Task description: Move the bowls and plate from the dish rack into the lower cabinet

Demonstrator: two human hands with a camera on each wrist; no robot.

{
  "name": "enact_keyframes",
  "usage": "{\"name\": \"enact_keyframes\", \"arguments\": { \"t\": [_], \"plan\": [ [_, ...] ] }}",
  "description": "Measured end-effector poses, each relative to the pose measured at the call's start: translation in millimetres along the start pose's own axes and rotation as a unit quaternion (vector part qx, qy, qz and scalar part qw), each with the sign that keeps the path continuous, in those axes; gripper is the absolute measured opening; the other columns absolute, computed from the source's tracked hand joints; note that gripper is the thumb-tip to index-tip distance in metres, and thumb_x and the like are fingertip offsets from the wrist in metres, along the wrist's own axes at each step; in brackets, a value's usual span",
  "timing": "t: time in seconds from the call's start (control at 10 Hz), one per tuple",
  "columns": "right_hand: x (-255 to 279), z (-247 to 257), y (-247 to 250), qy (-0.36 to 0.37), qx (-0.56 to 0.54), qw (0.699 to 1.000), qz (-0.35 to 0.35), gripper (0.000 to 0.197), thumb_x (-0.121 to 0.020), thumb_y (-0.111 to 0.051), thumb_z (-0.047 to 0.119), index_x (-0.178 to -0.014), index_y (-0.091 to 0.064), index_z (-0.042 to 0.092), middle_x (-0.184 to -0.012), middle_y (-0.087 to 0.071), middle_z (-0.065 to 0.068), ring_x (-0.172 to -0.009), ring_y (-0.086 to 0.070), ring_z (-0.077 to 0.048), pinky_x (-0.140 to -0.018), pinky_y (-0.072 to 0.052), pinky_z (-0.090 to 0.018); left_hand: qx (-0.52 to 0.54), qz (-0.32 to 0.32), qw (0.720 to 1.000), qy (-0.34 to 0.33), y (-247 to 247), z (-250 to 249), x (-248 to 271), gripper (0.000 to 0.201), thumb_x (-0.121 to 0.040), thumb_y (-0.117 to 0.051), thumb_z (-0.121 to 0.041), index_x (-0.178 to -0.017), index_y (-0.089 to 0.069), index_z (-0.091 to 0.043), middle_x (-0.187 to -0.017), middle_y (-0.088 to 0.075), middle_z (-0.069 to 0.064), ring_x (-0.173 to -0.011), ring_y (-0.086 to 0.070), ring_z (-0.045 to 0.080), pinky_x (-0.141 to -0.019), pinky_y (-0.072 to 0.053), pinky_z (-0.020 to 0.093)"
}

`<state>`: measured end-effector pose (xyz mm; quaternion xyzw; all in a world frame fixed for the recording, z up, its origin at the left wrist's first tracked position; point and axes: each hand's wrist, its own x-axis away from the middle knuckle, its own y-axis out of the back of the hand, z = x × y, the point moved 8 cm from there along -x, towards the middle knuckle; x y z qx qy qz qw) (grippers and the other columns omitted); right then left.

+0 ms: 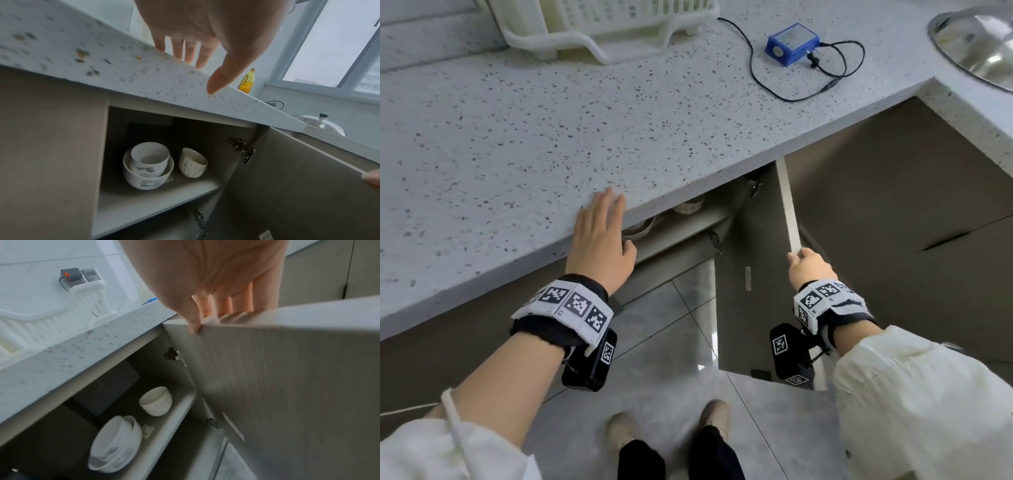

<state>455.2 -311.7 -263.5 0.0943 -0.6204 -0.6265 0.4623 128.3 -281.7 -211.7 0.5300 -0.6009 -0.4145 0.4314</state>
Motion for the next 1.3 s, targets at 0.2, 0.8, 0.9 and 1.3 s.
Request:
{"name": "enact_keyframes", "arguments": {
  "t": [0.2, 0.8, 0.9, 1.3],
  "plan": [
    [49.6, 76.0, -72.0, -0.032, -0.273, 0.947, 0.163, 0.043, -0.09, -0.038, 0.042, -0.096, -0.059, 0.004, -0.113, -0.063, -0.025, -0.105, -0.062, -0.039, -0.094, -0.048, -0.046, -0.024, 0.012, 1.0, 0.003, 14.4, 63.4, 16.7, 0.065, -0.096, -0.031, -0.037, -0.151, -0.005, -0.014, -0.161, 0.003, 0.007, -0.149, 0.003, 0.022, -0.12, 0.004, 0.037],
    [109.8, 201.2, -177.5, 0.021, -0.463, 0.838, 0.287, 0.054, -0.094, -0.03, -0.003, -0.146, -0.026, 0.011, -0.151, -0.036, -0.013, -0.138, -0.038, -0.029, -0.108, -0.034, -0.037, -0.07, -0.028, 0.996, -0.054, 20.8, 125.1, 32.5, 0.061, -0.091, -0.023, -0.044, -0.146, -0.029, -0.018, -0.155, -0.032, 0.006, -0.143, -0.028, 0.028, -0.114, -0.014, 0.042],
    [108.1, 211.2, -179.2, 0.026, -0.474, 0.832, 0.286, 0.059, -0.093, -0.029, -0.007, -0.147, -0.024, 0.014, -0.152, -0.034, -0.011, -0.139, -0.037, -0.028, -0.105, -0.034, -0.036, -0.081, -0.042, 0.994, -0.061, 19.4, 123.9, 32.7, 0.059, -0.091, -0.028, -0.042, -0.144, -0.035, -0.016, -0.151, -0.039, 0.006, -0.14, -0.036, 0.029, -0.112, -0.019, 0.045],
    [125.2, 199.8, -159.3, 0.058, -0.375, 0.86, 0.342, 0.05, -0.092, -0.039, -0.005, -0.141, -0.035, 0.005, -0.136, -0.051, -0.027, -0.121, -0.054, -0.035, -0.105, -0.039, -0.038, -0.056, 0.009, 0.998, -0.04, 19.8, 125.2, 32.0, 0.066, -0.088, -0.013, -0.05, -0.15, -0.009, -0.026, -0.161, -0.005, -0.004, -0.149, -0.004, 0.018, -0.117, 0.004, 0.036]
  ]
}}
